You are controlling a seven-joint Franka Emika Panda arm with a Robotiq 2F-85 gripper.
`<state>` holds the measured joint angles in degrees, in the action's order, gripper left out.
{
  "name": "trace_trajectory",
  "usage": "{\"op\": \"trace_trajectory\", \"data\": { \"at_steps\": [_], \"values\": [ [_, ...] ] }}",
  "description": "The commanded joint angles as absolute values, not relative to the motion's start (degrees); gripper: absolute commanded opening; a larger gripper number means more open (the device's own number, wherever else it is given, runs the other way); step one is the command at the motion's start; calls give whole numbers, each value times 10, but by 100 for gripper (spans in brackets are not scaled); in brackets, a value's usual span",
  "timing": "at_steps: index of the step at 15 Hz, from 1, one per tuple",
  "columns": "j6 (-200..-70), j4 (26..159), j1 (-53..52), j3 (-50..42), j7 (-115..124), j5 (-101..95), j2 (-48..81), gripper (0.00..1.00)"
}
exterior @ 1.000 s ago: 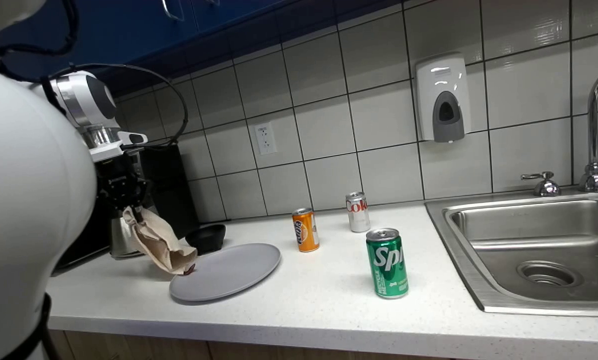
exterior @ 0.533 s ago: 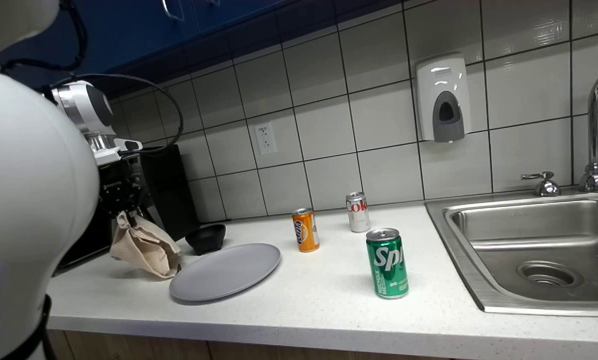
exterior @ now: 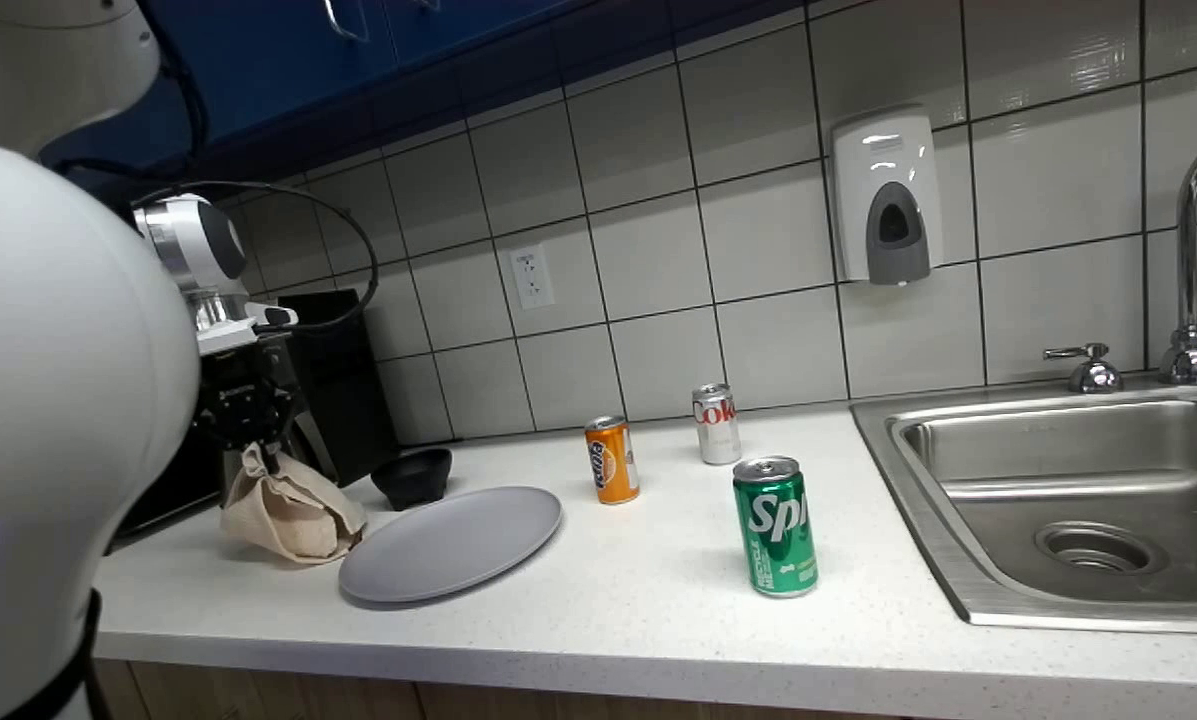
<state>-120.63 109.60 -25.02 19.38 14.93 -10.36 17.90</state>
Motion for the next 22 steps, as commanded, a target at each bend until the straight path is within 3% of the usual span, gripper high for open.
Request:
{"op": "trace_trajectory", "data": {
  "at_steps": [1, 17, 18, 19, 21, 22],
  "values": [
    [-1175, 1052, -258, 184, 132, -104, 213, 2],
    [-1182, 1022, -254, 164, 105, -84, 291, 2],
    [-1182, 1022, -253, 164, 104, -82, 292, 9],
    [-1181, 1021, -253, 163, 105, -80, 292, 33],
    [-1181, 1023, -253, 161, 105, -78, 289, 37],
    [-1181, 1024, -252, 160, 106, -76, 286, 45]
  ]
}}
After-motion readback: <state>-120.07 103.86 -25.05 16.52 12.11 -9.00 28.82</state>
